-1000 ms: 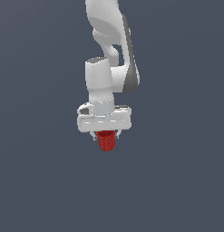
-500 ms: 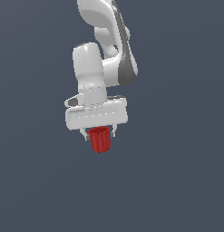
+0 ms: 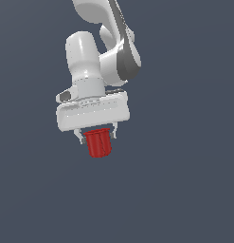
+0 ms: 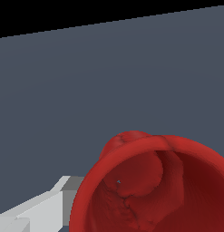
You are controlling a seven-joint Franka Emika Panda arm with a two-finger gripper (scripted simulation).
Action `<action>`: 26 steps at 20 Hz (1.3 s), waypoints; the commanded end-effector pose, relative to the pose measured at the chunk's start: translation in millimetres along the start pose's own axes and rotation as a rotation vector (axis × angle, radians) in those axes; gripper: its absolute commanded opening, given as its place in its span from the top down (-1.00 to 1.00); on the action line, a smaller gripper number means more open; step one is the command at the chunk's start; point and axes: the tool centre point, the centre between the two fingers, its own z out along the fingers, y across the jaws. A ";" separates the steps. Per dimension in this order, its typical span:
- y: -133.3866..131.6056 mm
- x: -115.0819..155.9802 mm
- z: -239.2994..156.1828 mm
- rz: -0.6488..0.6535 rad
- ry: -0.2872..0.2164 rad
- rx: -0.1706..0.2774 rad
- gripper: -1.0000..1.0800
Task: Pick up the object and move it to a goal position.
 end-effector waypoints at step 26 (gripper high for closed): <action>20.1 99.2 -83.5 -0.073 0.342 0.106 1.00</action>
